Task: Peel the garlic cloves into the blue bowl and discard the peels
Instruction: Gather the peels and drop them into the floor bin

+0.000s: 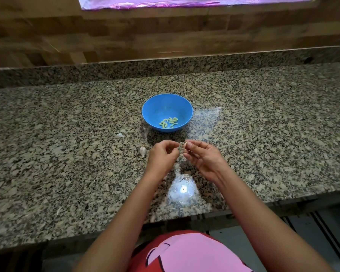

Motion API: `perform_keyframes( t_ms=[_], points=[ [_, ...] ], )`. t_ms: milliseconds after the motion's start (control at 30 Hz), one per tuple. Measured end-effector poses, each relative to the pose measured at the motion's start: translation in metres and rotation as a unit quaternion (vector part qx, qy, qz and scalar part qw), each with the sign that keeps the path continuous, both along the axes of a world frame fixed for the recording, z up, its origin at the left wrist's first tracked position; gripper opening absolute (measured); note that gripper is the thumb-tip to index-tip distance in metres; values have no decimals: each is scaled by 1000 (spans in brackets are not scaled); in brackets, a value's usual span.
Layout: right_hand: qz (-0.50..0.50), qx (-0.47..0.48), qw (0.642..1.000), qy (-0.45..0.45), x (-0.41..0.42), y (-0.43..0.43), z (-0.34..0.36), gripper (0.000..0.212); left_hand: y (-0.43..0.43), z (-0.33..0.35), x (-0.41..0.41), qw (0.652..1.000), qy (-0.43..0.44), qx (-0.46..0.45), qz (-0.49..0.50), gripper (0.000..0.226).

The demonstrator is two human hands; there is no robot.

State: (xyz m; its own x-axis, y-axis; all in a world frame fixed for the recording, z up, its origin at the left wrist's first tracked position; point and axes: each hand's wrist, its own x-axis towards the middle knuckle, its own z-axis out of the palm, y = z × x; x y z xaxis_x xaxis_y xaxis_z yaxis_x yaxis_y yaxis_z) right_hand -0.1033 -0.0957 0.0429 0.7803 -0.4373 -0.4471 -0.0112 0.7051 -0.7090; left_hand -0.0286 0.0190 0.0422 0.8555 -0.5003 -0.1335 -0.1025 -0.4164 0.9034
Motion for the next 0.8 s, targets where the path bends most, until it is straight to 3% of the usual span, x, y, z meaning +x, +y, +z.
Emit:
perform_keyframes(
  t_ms=[200, 533, 667, 800],
  points=[
    [13, -25, 1000, 8, 1, 1, 1, 6, -1, 8, -1, 997, -75, 8, -35, 16],
    [1, -77, 997, 13, 3, 4, -2, 2, -5, 11, -3, 995, -91, 27, -19, 15],
    [9, -103, 995, 11, 4, 4, -3, 1, -6, 12, -3, 999, -49, 22, -7, 14],
    [31, -107, 994, 12, 1, 2, 1, 8, -8, 9, 2, 996, 73, -39, 15, 8]
  ],
)
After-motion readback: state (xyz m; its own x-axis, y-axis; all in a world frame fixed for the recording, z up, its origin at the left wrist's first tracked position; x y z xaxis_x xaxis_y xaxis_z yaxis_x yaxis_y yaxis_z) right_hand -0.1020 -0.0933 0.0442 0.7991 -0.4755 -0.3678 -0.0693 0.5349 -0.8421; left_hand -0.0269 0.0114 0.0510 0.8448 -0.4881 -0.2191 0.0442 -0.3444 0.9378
